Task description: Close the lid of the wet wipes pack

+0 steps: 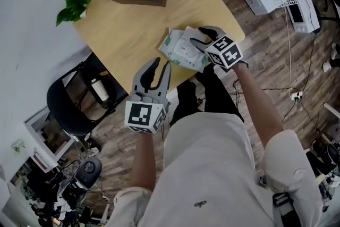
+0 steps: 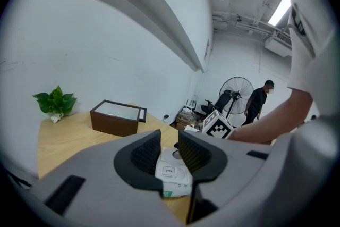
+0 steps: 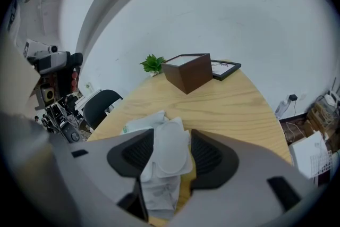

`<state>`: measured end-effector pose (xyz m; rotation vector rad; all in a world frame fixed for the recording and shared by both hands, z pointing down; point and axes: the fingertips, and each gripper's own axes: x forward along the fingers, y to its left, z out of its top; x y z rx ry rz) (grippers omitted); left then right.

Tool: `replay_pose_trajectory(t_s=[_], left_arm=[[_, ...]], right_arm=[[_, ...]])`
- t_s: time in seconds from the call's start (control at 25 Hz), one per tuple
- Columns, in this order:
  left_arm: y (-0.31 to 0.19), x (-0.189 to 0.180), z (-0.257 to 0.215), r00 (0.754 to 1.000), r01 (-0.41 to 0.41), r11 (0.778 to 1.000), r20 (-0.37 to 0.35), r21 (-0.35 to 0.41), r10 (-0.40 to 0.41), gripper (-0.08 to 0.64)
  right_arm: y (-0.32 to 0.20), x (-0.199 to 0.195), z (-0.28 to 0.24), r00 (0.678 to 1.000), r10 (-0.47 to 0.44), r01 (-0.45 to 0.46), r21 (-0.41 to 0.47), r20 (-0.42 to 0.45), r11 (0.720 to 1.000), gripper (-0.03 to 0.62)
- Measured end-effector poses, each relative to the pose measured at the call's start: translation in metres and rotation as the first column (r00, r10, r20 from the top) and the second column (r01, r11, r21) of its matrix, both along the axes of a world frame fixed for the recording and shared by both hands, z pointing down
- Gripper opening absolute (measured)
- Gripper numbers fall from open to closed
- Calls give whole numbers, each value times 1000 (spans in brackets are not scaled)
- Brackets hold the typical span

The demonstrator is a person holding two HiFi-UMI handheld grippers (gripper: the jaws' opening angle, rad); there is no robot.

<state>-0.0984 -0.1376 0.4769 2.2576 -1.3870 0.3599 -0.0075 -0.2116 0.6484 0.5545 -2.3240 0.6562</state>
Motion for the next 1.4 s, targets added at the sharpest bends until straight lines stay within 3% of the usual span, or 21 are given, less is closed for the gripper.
replay_pose_trajectory(t_s=[0.52,1.4], left_arm=[[0,-8,-12,1000,5,999,-3,35,-5,98],[24,-29,-26,1000,-4,997,-7,82,5,98]], right_arm=[[-6,4,-16,999,36,-34,52,-22,998,87],[14,-8,-33,998,47,-41,108,-50,993,37]])
